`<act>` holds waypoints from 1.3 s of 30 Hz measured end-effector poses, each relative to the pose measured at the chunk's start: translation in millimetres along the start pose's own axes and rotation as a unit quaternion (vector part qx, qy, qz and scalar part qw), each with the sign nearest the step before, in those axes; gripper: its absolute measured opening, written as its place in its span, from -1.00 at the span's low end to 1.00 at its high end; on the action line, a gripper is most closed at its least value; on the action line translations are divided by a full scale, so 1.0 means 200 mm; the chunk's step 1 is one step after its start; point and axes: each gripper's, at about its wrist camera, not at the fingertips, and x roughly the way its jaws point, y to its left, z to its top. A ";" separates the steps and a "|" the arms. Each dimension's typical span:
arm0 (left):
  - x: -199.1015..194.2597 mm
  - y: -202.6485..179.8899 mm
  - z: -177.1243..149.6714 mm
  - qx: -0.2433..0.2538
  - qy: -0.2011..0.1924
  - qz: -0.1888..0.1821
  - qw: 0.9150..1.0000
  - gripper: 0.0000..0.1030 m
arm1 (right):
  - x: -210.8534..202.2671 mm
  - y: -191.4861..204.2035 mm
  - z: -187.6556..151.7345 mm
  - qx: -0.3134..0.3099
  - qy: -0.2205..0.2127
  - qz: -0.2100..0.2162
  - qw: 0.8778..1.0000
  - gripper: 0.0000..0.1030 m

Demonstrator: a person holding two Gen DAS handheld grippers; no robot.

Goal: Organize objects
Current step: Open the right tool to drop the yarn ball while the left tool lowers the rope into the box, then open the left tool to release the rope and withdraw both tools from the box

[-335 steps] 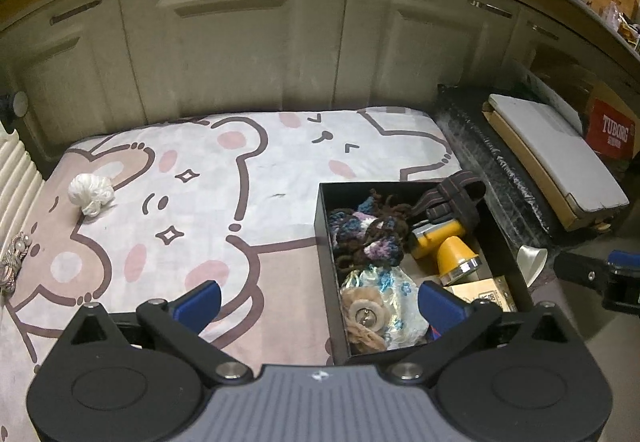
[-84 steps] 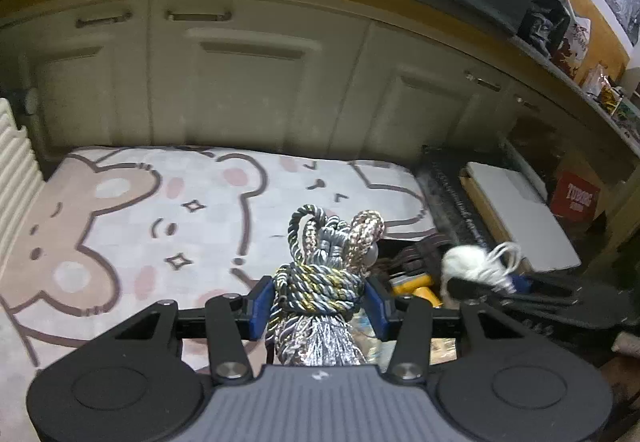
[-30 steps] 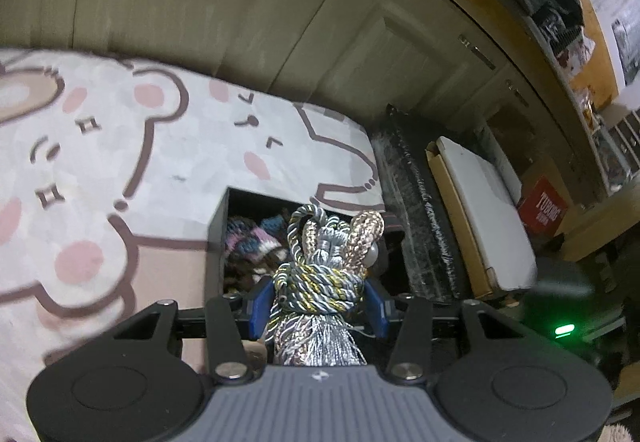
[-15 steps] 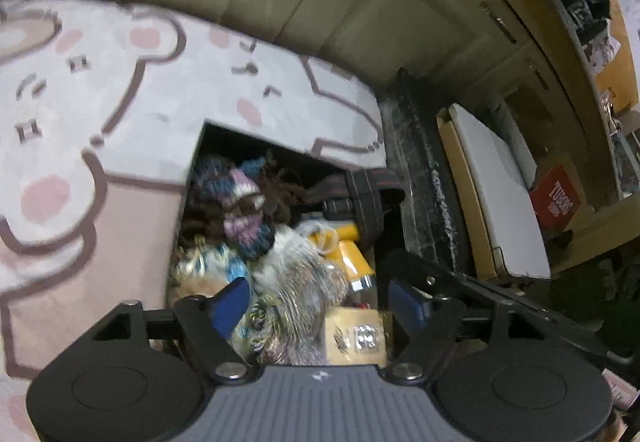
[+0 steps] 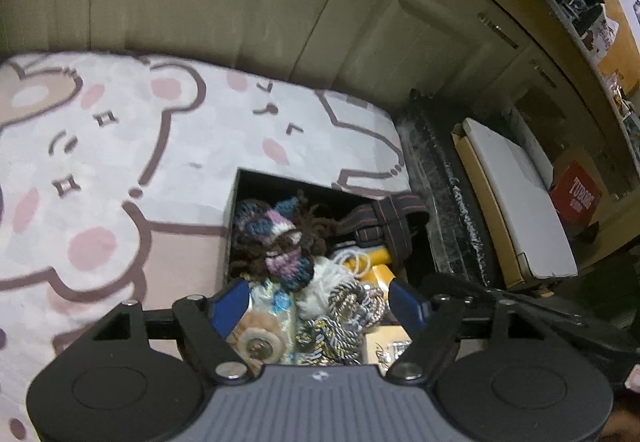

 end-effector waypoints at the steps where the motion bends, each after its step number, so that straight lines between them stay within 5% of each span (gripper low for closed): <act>1: -0.02 0.00 0.01 0.003 -0.006 0.001 1.000 0.48 | -0.02 0.01 0.00 -0.001 -0.006 0.000 1.000 -0.86; 13: -0.18 -0.03 -0.02 0.054 -0.015 0.067 0.996 0.56 | -0.18 0.13 -0.05 -0.031 -0.019 -0.059 0.998 -0.39; 16: -0.21 -0.03 -0.03 0.063 -0.019 0.082 0.994 0.71 | -0.22 0.15 -0.07 -0.039 -0.022 -0.075 0.996 -0.12; 18: -0.23 -0.04 -0.04 0.070 -0.021 0.089 0.993 0.86 | -0.23 0.16 -0.09 -0.040 -0.023 -0.088 0.995 0.32; 27: -0.32 -0.04 -0.10 0.089 -0.017 0.111 0.990 1.00 | -0.35 0.17 -0.15 -0.032 -0.030 -0.113 0.993 0.87; 39: -0.65 -0.10 -0.21 0.123 -0.050 0.130 0.983 1.00 | -0.71 0.32 -0.22 -0.051 -0.055 -0.113 0.991 0.93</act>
